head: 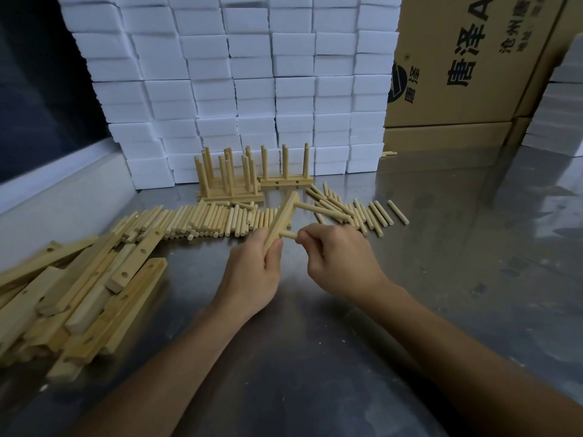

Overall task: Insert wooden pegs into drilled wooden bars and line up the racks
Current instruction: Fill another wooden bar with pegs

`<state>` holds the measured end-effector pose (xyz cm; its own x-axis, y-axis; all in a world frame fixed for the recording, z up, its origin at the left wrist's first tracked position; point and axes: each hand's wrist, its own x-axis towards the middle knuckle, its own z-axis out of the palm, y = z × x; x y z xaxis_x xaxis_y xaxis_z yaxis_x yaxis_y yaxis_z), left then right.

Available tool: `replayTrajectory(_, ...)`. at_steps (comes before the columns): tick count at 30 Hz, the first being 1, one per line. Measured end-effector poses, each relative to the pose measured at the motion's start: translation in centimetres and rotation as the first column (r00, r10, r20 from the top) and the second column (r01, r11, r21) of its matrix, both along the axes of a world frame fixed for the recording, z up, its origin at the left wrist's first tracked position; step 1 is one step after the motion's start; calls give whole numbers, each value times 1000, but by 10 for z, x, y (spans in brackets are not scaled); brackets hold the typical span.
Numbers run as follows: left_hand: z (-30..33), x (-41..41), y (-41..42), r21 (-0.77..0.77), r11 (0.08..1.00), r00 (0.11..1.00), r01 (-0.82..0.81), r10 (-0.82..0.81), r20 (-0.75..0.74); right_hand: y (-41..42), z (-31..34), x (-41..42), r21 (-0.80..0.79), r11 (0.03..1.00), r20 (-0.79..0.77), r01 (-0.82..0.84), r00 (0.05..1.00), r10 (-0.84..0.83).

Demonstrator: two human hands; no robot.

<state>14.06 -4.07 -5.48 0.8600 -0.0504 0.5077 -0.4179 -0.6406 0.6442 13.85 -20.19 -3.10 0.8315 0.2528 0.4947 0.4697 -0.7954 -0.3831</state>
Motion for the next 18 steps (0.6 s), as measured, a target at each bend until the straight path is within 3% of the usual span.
replayTrajectory(2, 1, -1, 0, 33, 999, 1000, 0, -1, 31, 2, -3, 4, 258, 965, -178, 41, 984, 5)
replayTrajectory(5, 2, -2, 1, 64, 998, 999, 1, -5, 47, 5, 0, 3, 572, 809, -409, 135, 902, 138)
replayTrajectory(6, 2, -2, 1, 65, 998, 999, 3, -6, 46, 5, 1, 1, 538, 835, -379, 111, 917, 123)
replayTrajectory(8, 4, -3, 0, 40, 999, 999, 2, -4, 49, 4, -1, -2, 138, 990, -129, 24, 992, -6)
replayTrajectory(9, 5, -3, -1, 25, 1000, 998, -6, 4, 56, 5, -1, -3, -96, 994, 12, 49, 999, -48)
replayTrajectory(10, 6, -3, -1, 21, 1000, 998, -15, 14, 64, 5, 0, -3, -216, 972, 92, 92, 993, -74)
replayTrajectory(12, 8, -4, 0, 51, 999, 997, -19, 15, 79, 8, 0, -5, -223, 965, 83, 138, 989, -122)
replayTrajectory(15, 9, -5, 3, 115, 993, 995, 10, -21, 100, 7, -3, 1, 21, 998, -96, 67, 993, -64)
replayTrajectory(18, 10, -7, 2, 158, 987, 987, 11, -36, 155, 3, 1, 5, 379, 924, -386, 53, 916, 106)
